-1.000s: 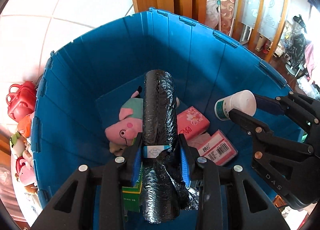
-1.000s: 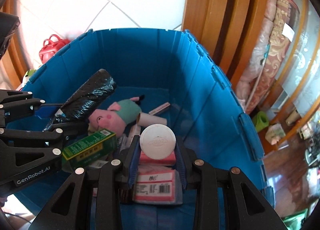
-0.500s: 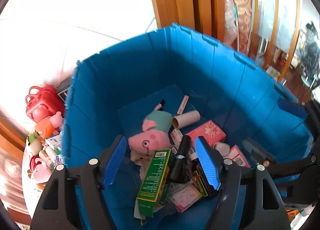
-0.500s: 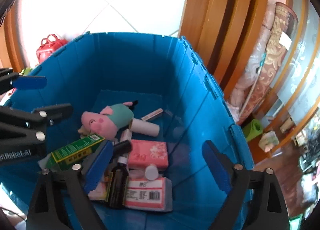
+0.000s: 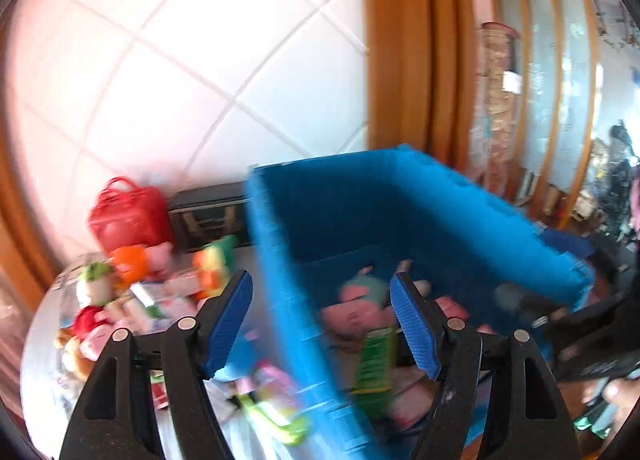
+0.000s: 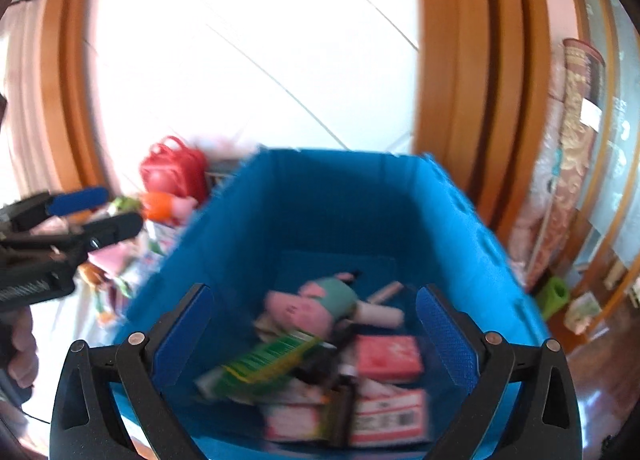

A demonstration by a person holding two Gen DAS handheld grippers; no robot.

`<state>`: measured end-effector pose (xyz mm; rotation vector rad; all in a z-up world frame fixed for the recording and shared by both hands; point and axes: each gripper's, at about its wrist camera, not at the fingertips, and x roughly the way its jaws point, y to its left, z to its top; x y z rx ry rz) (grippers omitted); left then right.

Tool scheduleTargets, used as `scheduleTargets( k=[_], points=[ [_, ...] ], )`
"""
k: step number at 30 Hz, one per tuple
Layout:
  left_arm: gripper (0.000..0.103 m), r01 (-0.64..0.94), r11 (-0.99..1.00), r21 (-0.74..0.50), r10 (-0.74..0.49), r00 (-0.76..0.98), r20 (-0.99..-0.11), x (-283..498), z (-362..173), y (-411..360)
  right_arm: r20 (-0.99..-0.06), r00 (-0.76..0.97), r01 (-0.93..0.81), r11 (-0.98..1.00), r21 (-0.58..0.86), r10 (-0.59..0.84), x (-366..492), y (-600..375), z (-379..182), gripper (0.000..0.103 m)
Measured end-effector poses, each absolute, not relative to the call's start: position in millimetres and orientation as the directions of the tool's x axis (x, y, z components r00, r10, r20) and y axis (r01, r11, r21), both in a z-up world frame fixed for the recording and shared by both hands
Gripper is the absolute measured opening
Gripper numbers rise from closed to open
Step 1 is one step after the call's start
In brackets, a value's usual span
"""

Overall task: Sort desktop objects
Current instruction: 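Return both tools from the crate to the pile, then grasp the green Bulofen box with left tool while right tool grasps white-red tube box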

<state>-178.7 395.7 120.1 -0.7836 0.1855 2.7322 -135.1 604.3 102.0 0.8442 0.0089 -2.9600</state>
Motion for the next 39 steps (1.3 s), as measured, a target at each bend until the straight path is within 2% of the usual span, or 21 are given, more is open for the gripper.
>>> scheduleTargets(
  k=[1,3,5,8,16,22,27,32,37,39],
  points=[
    [0.073,-0.287,-0.956,0.058,0.213,-0.819,-0.533,-180,117,381,-0.517,-0.852,0.075,-0.997,0.02,-0.075,-135,593,105,0.103],
    [0.089,-0.21,-0.973,0.093,0.132,-0.843,-0.522,-183,107,345,-0.5,-0.859,0.107,-0.994,0.039,-0.112,-135,567,110,0.103],
    [0.097,-0.137,-0.983,0.121,0.056,-0.856,-0.513,-188,95,306,-0.484,-0.865,0.123,-0.991,0.051,-0.133,-136,544,112,0.103],
    [0.097,-0.085,-0.987,0.135,0.0,-0.849,-0.529,-196,76,250,-0.468,-0.868,0.15,-0.986,0.075,-0.167,-140,503,116,0.103],
    [0.097,-0.038,-0.991,0.132,-0.05,-0.796,-0.603,-212,8,129,-0.463,-0.853,0.206,-0.971,0.124,-0.24,-175,392,100,0.103],
    [0.097,-0.026,-0.994,0.111,-0.059,-0.714,-0.698,-231,-64,70,-0.56,-0.803,0.183,-0.979,0.091,-0.202,-210,323,39,0.103],
    [0.097,-0.008,-0.997,0.083,-0.06,-0.62,-0.782,-247,-126,41,-0.671,-0.728,0.107,-0.99,0.092,-0.141,-234,308,-30,0.103],
    [0.097,-0.029,-0.997,0.069,-0.042,-0.545,-0.837,-266,-175,39,-0.782,-0.618,0.031,-0.997,0.076,-0.079,-252,310,-95,0.103],
    [0.097,-0.037,-0.998,0.048,-0.026,-0.449,-0.893,-291,-220,45,-0.845,-0.531,0.005,-0.997,0.073,-0.064,-268,311,-140,0.103],
    [0.101,-0.028,-0.999,0.047,-0.029,-0.454,-0.89,-296,-227,43,-0.862,-0.503,-0.001,-0.998,0.069,-0.059,-275,310,-153,0.103]
  ],
)
